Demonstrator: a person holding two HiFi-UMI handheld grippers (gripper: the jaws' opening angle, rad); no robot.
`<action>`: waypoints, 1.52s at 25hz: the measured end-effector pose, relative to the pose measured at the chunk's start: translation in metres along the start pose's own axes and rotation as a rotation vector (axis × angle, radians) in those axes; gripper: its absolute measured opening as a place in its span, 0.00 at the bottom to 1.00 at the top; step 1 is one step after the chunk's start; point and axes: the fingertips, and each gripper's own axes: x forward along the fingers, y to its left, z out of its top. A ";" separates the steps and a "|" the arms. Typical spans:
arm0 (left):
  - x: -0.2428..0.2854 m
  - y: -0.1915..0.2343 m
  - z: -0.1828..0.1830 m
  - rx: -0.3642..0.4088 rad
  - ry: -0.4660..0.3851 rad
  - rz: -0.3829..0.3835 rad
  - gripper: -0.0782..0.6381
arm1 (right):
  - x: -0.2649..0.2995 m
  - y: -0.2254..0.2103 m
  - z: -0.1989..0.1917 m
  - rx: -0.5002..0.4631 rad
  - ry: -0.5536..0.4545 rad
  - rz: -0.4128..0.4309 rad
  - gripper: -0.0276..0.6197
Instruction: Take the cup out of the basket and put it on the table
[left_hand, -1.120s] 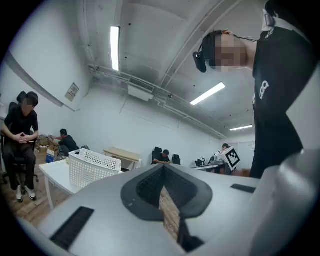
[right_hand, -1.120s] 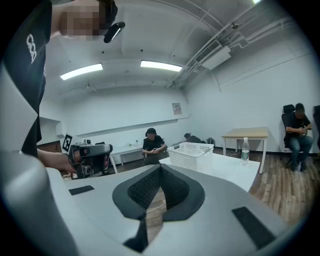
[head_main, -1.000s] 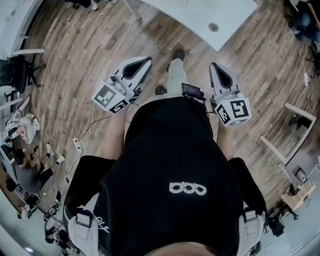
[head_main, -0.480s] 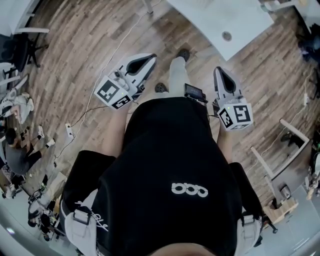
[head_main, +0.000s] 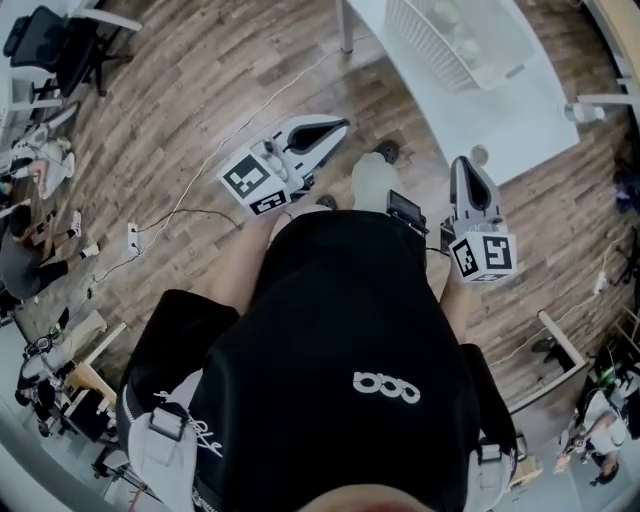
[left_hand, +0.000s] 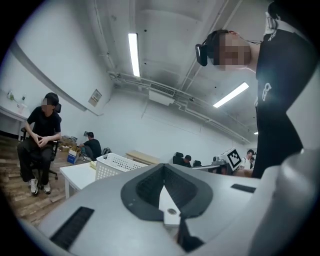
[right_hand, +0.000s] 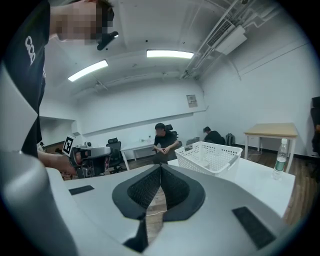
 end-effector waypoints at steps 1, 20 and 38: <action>0.007 0.010 0.004 0.002 -0.001 0.007 0.12 | 0.011 -0.008 0.006 -0.005 0.002 0.006 0.08; 0.161 0.095 0.068 0.026 0.007 -0.027 0.12 | 0.117 -0.144 0.081 -0.040 0.065 0.075 0.08; 0.171 0.196 0.106 -0.017 -0.025 -0.142 0.12 | 0.212 -0.132 0.114 -0.077 0.107 -0.023 0.08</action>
